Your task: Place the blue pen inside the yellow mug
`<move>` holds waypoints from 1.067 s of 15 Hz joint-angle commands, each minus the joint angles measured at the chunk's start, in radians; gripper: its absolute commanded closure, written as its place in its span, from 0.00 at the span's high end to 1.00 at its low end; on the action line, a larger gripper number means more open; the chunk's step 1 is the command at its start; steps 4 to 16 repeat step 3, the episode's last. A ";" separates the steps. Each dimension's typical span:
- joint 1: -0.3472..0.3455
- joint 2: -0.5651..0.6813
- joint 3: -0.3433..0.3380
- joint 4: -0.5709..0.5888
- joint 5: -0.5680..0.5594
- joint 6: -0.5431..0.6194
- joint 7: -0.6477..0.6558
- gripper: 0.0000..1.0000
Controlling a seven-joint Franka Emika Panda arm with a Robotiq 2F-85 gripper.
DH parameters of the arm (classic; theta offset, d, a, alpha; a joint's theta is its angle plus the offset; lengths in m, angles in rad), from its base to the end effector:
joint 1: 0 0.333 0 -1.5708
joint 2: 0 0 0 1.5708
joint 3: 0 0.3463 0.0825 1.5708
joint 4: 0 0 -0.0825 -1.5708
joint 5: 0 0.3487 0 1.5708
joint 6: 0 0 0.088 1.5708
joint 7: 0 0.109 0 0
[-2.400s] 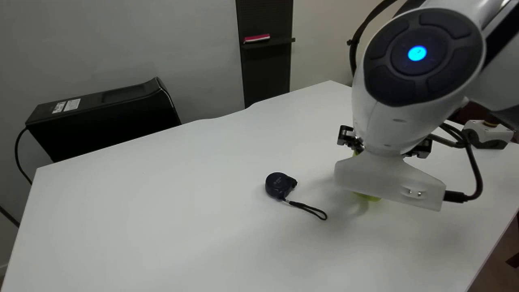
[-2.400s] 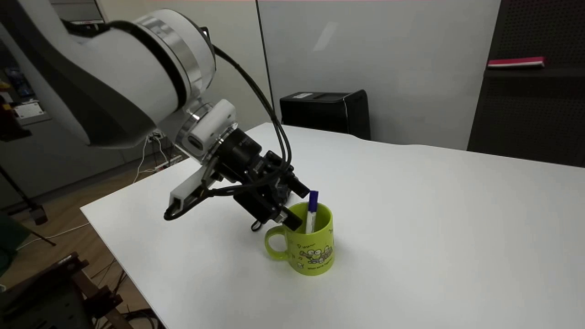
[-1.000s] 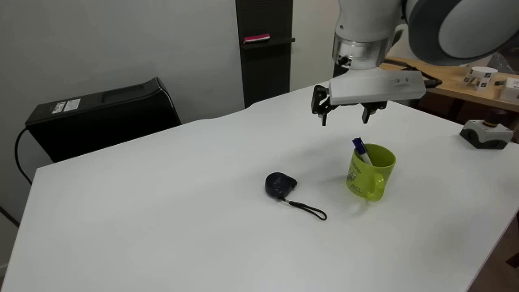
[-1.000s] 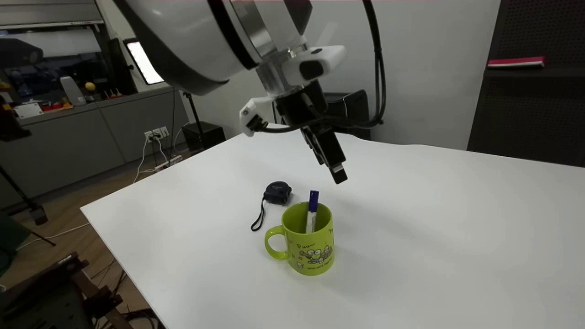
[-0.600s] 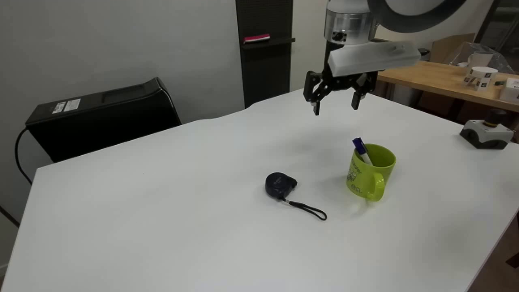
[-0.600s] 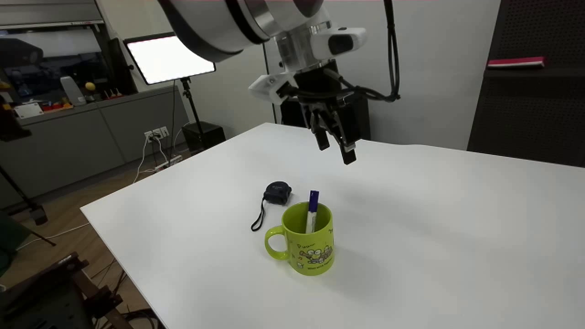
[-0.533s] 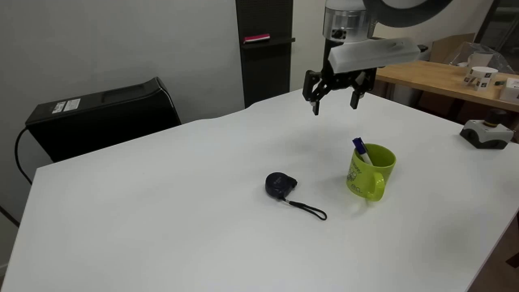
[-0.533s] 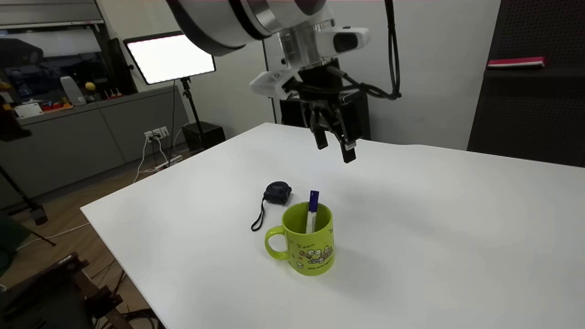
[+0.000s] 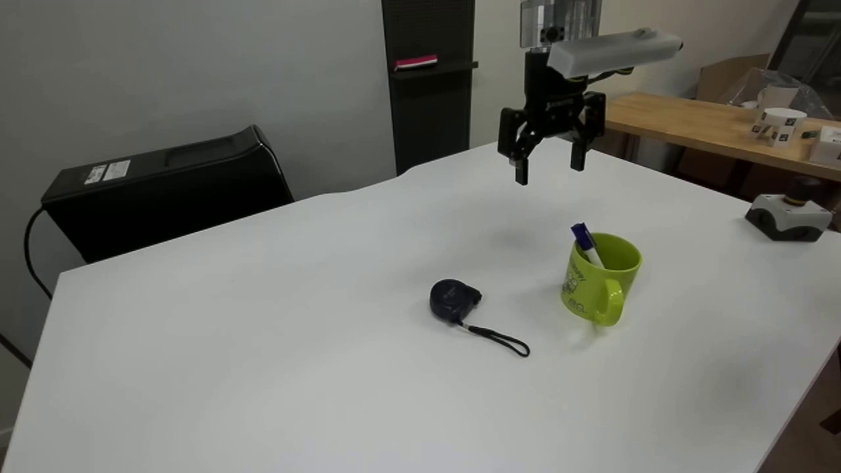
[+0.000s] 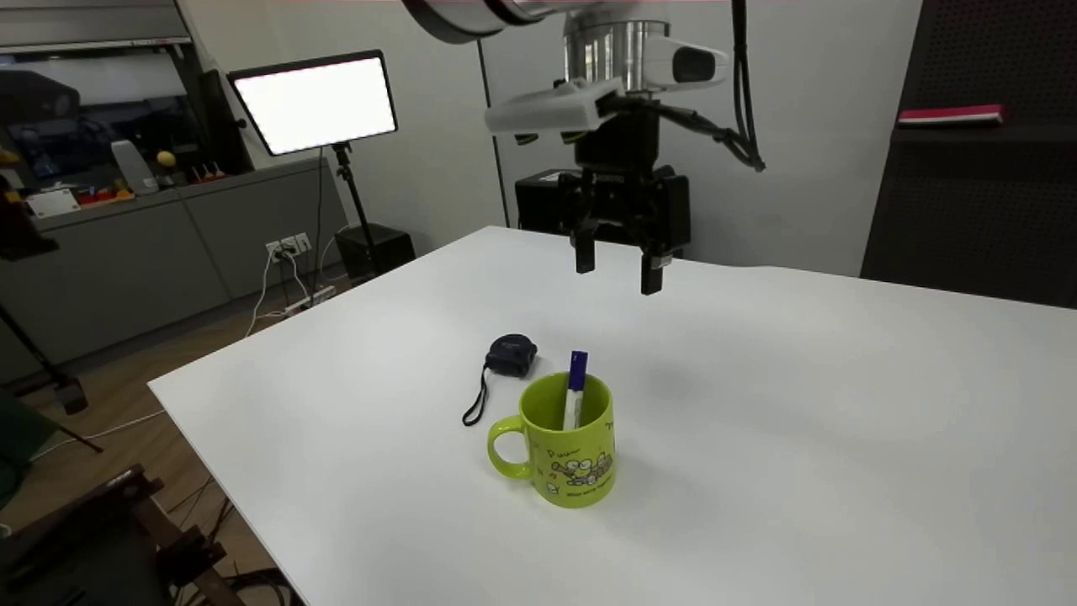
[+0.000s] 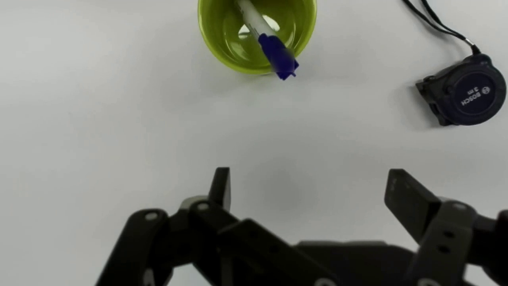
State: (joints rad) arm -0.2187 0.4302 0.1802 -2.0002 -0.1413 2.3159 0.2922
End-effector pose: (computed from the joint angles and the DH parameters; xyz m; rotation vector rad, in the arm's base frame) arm 0.5841 -0.0315 0.2883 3.0791 -0.3735 -0.1562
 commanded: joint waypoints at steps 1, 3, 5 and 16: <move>0.098 -0.003 -0.100 0.008 0.054 -0.003 -0.038 1.00; 0.104 0.002 -0.105 0.015 0.053 -0.008 -0.038 1.00; 0.104 0.002 -0.105 0.015 0.053 -0.008 -0.038 1.00; 0.104 0.002 -0.105 0.015 0.053 -0.008 -0.038 1.00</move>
